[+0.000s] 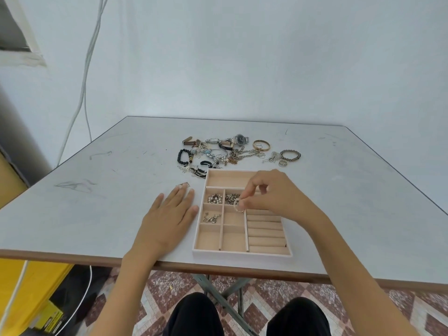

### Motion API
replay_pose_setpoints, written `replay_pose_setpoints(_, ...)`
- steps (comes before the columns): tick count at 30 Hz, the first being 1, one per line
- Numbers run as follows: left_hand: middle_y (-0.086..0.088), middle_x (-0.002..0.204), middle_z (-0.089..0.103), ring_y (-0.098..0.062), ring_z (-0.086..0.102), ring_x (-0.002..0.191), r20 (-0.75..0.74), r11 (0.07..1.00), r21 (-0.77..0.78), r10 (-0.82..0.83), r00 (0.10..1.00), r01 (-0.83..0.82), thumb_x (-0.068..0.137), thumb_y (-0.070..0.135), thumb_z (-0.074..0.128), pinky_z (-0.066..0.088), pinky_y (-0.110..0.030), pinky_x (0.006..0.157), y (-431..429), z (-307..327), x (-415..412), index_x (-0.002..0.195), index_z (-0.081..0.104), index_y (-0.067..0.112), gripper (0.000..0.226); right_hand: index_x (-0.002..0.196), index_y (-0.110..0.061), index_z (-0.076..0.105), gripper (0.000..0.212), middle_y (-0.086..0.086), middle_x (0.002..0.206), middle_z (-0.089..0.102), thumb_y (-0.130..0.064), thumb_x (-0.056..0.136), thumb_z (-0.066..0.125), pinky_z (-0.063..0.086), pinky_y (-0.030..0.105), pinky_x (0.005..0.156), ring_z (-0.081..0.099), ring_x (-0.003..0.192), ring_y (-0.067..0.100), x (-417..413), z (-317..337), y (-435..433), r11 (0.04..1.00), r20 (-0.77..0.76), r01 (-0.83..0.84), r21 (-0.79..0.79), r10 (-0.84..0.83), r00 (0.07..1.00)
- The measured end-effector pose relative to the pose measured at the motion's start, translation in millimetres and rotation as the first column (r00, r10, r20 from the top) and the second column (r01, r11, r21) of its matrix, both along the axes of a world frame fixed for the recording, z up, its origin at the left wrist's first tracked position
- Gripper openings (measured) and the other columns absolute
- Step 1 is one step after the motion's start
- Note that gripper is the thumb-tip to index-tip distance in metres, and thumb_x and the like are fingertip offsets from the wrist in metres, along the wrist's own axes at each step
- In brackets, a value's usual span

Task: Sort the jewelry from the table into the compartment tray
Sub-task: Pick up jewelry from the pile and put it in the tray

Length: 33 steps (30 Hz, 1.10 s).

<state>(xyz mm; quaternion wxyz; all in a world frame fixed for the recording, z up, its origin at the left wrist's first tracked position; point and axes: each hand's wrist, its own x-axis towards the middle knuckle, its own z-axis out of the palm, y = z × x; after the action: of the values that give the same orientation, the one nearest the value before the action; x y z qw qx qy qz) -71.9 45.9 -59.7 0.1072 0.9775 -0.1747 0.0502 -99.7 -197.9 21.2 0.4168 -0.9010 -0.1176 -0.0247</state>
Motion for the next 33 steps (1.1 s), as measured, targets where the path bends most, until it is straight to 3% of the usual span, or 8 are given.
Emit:
replay_pose_setpoints(3,0.013,0.159,-0.005,-0.001,-0.008,0.144,0.009,1.0,-0.003,0.011,1.0,-0.011,0.072,0.064,-0.018,-0.004,-0.03,0.117,-1,1,-1,0.152,0.006,0.028,0.091,0.072,-0.018,0.075,0.012,-0.011,0.071,0.057,-0.028,0.069,0.082,0.036,0.023,0.064,0.046,0.063,-0.003,2,-1,12,0.985,-0.009,-0.02,-0.171,0.019,1.0)
replay_pose_setpoints(7,0.013,0.159,-0.003,-0.001,-0.007,0.144,0.011,1.0,-0.019,0.015,1.0,-0.015,0.073,0.065,-0.016,-0.003,-0.03,0.118,0,-1,-1,0.152,0.008,0.028,0.091,0.082,-0.02,0.077,0.011,-0.011,0.08,0.06,-0.028,0.075,0.076,0.046,0.028,0.07,0.052,0.086,0.005,5,-2,22,0.928,-0.003,-0.001,-0.373,0.0,1.0)
replay_pose_setpoints(10,0.013,0.159,-0.004,-0.001,-0.007,0.144,0.015,1.0,-0.015,0.013,1.0,-0.013,0.073,0.065,-0.016,-0.003,-0.03,0.117,0,-1,0,0.152,0.008,0.028,0.09,0.083,-0.022,0.078,0.009,-0.009,0.08,0.063,-0.027,0.077,0.074,0.035,0.018,0.056,0.053,0.083,0.007,4,-4,26,0.881,0.023,0.002,-0.473,0.01,1.0)
replay_pose_setpoints(14,0.013,0.159,-0.003,-0.001,-0.006,0.144,0.019,1.0,-0.016,0.011,1.0,-0.011,0.073,0.065,-0.015,-0.003,-0.03,0.117,1,-1,0,0.152,0.009,0.028,0.09,0.082,-0.021,0.077,0.009,-0.012,0.071,0.058,-0.027,0.077,0.074,0.025,0.016,0.052,0.051,0.074,0.006,4,-4,28,0.869,0.035,0.0,-0.495,0.02,0.999)
replay_pose_setpoints(20,0.014,0.159,-0.003,-0.001,-0.006,0.144,0.019,1.0,-0.014,0.011,1.0,-0.011,0.073,0.069,-0.016,-0.003,-0.03,0.117,2,-2,1,0.152,0.008,0.028,0.092,0.085,-0.026,0.075,0.006,-0.013,0.074,0.054,-0.026,0.079,0.072,0.033,0.019,0.06,0.046,0.089,0.007,7,-3,20,0.91,0.079,0.076,-0.408,-0.047,0.996)
replay_pose_setpoints(24,0.014,0.159,-0.002,0.0,-0.005,0.144,0.018,1.0,-0.029,0.01,1.0,-0.009,0.071,0.073,-0.016,-0.004,-0.029,0.117,2,-2,0,0.152,0.01,0.028,0.096,0.087,-0.029,0.075,0.01,-0.016,0.071,0.05,-0.024,0.081,0.069,0.03,0.015,0.057,0.045,0.083,0.005,8,-4,20,0.876,0.094,0.067,-0.478,-0.025,0.995)
replay_pose_setpoints(33,0.014,0.158,0.0,0.0,-0.004,0.144,0.015,0.999,-0.054,0.011,1.0,-0.011,0.074,0.066,-0.012,-0.003,-0.03,0.117,2,-1,0,0.152,0.012,0.029,0.09,0.086,-0.027,0.076,0.014,-0.015,0.073,0.047,-0.021,0.081,0.064,0.04,0.026,0.066,0.054,0.088,0.01,8,-5,25,0.837,0.145,0.053,-0.544,0.032,0.989)
